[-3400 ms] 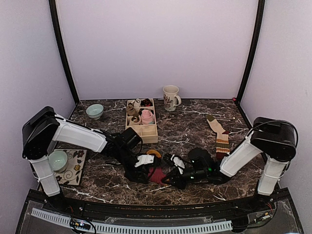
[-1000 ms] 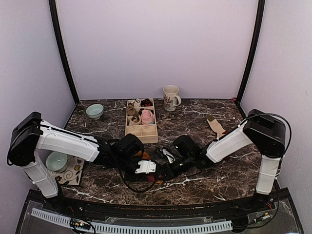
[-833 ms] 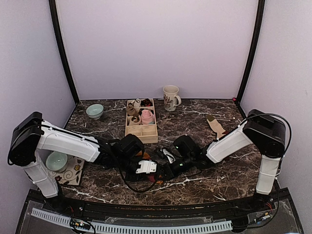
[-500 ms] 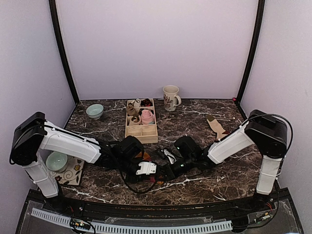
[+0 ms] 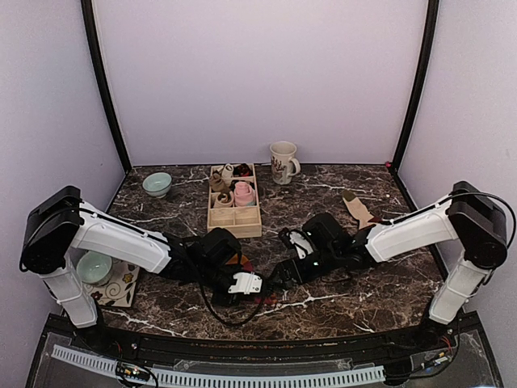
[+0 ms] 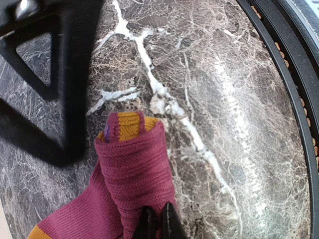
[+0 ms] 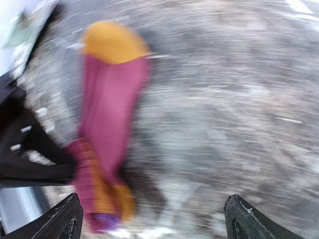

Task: Roll the socks
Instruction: Roll the sock at the center of the board.

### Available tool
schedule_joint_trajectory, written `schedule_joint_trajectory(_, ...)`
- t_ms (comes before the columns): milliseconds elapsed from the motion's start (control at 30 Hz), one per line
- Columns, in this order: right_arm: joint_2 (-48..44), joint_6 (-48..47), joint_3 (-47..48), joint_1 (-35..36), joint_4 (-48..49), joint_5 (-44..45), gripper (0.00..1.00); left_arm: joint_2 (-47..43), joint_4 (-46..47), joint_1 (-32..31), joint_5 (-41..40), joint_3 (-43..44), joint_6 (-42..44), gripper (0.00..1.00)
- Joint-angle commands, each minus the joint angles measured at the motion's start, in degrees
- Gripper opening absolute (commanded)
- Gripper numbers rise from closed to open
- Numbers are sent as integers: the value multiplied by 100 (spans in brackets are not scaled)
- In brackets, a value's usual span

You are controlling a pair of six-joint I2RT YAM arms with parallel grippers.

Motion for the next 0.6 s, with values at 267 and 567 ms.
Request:
schedule_joint_trajectory(267, -1157, 553, -331, -478, -46, 2921, 100, 258, -873, 35, 83, -130, 141, 0)
schedule_joint_trajectory(567, 239, -161, 602, -697, 573, 66, 60, 348, -941, 27, 228, -71, 246, 0)
